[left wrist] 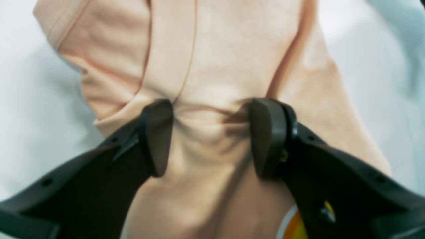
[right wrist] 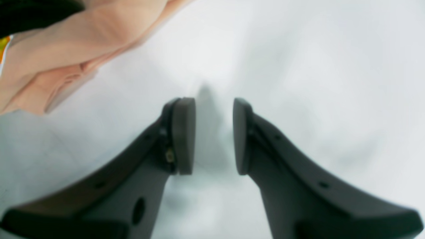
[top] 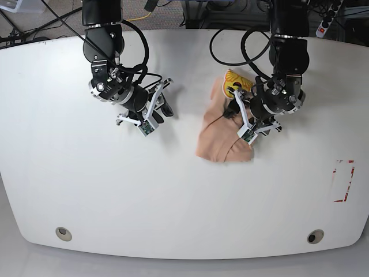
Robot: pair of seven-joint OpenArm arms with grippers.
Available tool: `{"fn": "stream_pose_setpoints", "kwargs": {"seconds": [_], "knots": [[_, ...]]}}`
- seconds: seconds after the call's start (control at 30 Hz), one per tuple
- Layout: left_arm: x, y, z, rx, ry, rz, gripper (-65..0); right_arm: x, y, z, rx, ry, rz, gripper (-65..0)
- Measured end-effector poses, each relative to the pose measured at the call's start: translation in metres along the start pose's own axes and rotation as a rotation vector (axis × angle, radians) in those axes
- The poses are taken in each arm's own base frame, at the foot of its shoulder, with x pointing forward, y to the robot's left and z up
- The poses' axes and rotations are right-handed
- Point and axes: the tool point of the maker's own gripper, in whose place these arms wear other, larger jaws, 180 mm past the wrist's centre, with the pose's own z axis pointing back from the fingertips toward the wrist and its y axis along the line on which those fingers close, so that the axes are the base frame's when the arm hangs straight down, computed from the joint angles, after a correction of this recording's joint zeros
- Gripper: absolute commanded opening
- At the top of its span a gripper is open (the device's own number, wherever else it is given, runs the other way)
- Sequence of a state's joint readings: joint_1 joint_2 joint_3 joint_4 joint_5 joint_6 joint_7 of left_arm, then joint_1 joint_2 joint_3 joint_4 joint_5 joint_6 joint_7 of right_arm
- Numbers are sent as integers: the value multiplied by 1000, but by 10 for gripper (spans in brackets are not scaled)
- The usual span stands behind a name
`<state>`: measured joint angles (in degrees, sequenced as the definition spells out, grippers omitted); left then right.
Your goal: Fold the T-shirt properly
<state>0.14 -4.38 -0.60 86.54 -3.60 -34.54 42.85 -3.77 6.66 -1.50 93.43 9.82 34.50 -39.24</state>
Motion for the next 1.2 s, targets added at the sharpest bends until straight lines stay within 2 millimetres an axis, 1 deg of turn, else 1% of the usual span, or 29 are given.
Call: {"fn": "stream_pose_setpoints", "kwargs": {"seconds": [0.03, 0.1, 0.17, 0.23, 0.3, 0.33, 0.43, 0.57, 0.7, 0.73, 0.83, 0.93, 1.1, 1.2], "knots": [[-1, 5, 1, 1, -11, 19, -301, 0, 0, 0, 0, 0, 0, -471], [-9, 22, 5, 32, -17, 75, -301, -1, 0, 0, 0, 1, 0, -471], [-16, 51, 14, 80, -31, 124, -301, -3, 1, 0, 0, 5, -3, -471], [-28, 85, 27, 130, -10, 141, -301, -5, 2, 1, 2, 9, -6, -471], [-43, 107, 37, 159, 25, 146, -301, -6, 2, 1, 3, 11, -7, -471], [-55, 120, 44, 184, 54, 151, -303, -6, 2, 1, 4, 11, -7, -471], [-79, 155, 66, 252, 101, 182, -301, -6, 2, 1, 3, 10, -7, -471], [-103, 191, 92, 307, 125, 220, -301, -5, 2, 1, 1, 7, -3, -471], [-131, 226, 123, 383, 168, 248, -303, 11, 3, 9, -11, -32, 27, -471], [-142, 234, 133, 403, 185, 262, -303, 16, 4, 12, -15, -49, 36, -471], [-163, 255, 154, 447, 178, 319, -303, 24, 6, 18, -23, -71, 57, -471], [-180, 272, 175, 488, 175, 363, -303, 26, 8, 21, -25, -79, 63, -471], [-196, 286, 200, 534, 258, 338, -303, 24, 10, 23, -24, -77, 65, -471], [-198, 289, 206, 544, 272, 335, -304, 23, 11, 23, -24, -75, 64, -471]]}}
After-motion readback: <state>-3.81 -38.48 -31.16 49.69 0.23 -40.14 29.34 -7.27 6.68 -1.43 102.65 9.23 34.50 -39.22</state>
